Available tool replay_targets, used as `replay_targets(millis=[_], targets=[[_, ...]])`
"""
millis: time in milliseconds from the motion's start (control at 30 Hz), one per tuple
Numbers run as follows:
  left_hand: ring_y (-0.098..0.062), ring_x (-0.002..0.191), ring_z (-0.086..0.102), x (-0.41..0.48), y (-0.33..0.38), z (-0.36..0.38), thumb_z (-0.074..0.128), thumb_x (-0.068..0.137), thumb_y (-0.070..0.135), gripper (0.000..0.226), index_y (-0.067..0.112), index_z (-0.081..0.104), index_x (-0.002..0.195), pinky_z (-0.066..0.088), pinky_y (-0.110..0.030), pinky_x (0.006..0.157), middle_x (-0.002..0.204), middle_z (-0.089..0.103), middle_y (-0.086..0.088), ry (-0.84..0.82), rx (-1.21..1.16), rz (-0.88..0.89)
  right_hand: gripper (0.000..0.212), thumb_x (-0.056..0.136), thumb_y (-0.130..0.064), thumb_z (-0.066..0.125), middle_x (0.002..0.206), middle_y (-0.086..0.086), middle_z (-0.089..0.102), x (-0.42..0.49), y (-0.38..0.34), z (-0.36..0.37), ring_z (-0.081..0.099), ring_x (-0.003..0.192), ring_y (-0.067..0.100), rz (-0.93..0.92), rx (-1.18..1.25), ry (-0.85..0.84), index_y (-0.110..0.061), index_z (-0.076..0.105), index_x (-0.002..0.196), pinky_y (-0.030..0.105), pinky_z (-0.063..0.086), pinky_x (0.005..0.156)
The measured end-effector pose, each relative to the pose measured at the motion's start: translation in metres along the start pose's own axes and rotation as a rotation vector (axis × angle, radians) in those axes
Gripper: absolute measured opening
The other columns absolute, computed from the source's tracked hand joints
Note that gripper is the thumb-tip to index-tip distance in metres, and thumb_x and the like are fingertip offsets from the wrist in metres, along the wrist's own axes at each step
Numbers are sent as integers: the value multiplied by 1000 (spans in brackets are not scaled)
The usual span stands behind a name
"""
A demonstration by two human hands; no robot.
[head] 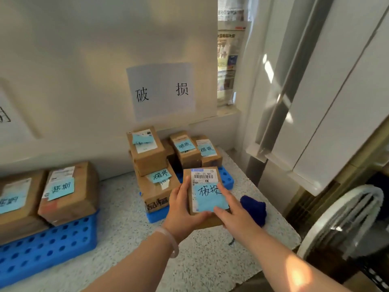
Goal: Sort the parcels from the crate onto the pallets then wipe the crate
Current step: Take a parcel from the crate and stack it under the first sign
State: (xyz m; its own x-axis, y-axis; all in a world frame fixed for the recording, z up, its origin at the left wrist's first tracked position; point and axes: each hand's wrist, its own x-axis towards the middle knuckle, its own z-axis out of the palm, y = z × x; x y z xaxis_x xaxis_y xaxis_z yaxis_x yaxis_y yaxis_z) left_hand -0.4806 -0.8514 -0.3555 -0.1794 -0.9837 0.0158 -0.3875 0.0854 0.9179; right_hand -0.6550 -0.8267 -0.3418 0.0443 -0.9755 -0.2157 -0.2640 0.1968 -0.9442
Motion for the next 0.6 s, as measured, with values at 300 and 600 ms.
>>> replay_targets(millis=[300,600], targets=[[-5,139,29,43,-13,-18,82,78,33,105,42,9,154,31,-34,117,148,28,14,57,-14,-51,64,98,-25,58,146,-8,34,60,-12,9,42,128,9,-46,-94,-9,-62,25,140,34,43,108],[-2,123,37,129,9,-7,78,81,38,107,38,3,157,37,-9,98,146,24,7,105,67,-113,62,99,-21,56,144,-7,40,146,-26,-29,49,123,10,-85,-45,-14,-58,32,142,33,54,95]])
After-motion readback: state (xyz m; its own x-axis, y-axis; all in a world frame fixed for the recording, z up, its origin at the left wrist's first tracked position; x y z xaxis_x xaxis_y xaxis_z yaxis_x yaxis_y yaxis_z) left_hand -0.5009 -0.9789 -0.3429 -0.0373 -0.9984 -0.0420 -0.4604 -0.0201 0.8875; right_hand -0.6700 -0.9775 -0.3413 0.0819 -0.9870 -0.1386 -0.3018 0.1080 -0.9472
